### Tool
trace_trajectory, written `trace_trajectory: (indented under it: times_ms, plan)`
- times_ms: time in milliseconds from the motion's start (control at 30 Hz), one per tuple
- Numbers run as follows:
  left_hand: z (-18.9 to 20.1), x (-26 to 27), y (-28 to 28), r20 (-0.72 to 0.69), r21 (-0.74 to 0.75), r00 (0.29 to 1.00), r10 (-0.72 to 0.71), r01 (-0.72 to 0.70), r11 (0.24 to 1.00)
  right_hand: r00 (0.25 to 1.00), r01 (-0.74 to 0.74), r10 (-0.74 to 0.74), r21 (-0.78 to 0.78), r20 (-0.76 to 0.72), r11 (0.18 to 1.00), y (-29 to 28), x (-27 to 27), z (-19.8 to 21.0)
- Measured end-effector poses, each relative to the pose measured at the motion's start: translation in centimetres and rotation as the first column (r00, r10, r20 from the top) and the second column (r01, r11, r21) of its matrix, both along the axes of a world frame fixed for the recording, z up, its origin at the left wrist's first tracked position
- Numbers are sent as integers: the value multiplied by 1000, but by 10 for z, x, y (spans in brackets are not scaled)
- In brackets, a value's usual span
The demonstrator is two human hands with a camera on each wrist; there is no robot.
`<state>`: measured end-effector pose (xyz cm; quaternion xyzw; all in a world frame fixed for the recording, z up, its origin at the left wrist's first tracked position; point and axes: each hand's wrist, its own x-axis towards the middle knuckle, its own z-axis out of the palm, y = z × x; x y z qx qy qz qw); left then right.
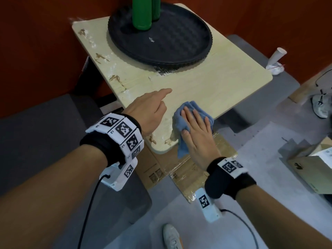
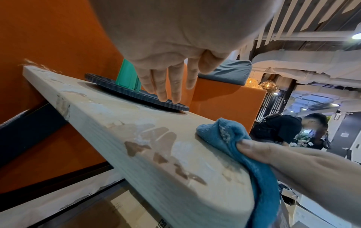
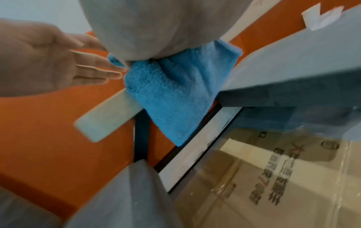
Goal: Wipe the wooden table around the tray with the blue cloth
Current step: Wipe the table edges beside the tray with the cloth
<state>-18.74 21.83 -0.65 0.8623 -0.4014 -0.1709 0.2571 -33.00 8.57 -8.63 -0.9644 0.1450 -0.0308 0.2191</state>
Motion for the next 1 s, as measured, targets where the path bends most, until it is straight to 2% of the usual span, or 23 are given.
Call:
trace_trajectory:
  times_ms: [200, 300, 433, 500, 567, 667, 733, 833, 933, 1000]
  plan:
    - [0, 6, 4, 2, -23, 1000, 4, -4, 1000, 991, 115, -120, -78, -55, 990, -83, 20, 2]
    - [0, 4, 9, -10, -37, 1000, 4, -5, 999, 980, 186, -191, -79, -62, 979, -46, 16, 1]
    - [0, 7, 12, -1, -50, 1000, 7, -7, 999, 998, 27, -30, -73, -49, 997, 50, 1, -1]
    - [3, 10, 12, 5, -49, 1000, 7, -6, 999, 998, -26, 23, -56, -61, 998, 50, 2, 0]
    - [5, 13, 13, 9, -55, 1000, 10, -10, 998, 996, -35, 28, -81, -85, 996, 25, 9, 5]
    - [7, 14, 15, 16, -67, 1000, 20, -19, 998, 992, 22, -33, -93, -120, 995, -19, 25, 8]
    - [8, 12, 18, 15, -70, 1000, 21, -20, 997, 992, 72, -83, -113, -99, 991, -28, 32, 8]
    - [8, 7, 22, 12, -69, 1000, 17, -16, 998, 983, 155, -164, -104, -86, 983, -5, 30, 9]
    - [6, 10, 25, 3, -70, 1000, 18, -18, 997, 994, 99, -102, -65, -40, 993, 48, 21, 6]
    - [5, 13, 24, 3, -52, 1000, 20, -19, 998, 995, 94, -95, -39, -12, 995, 57, 21, 3]
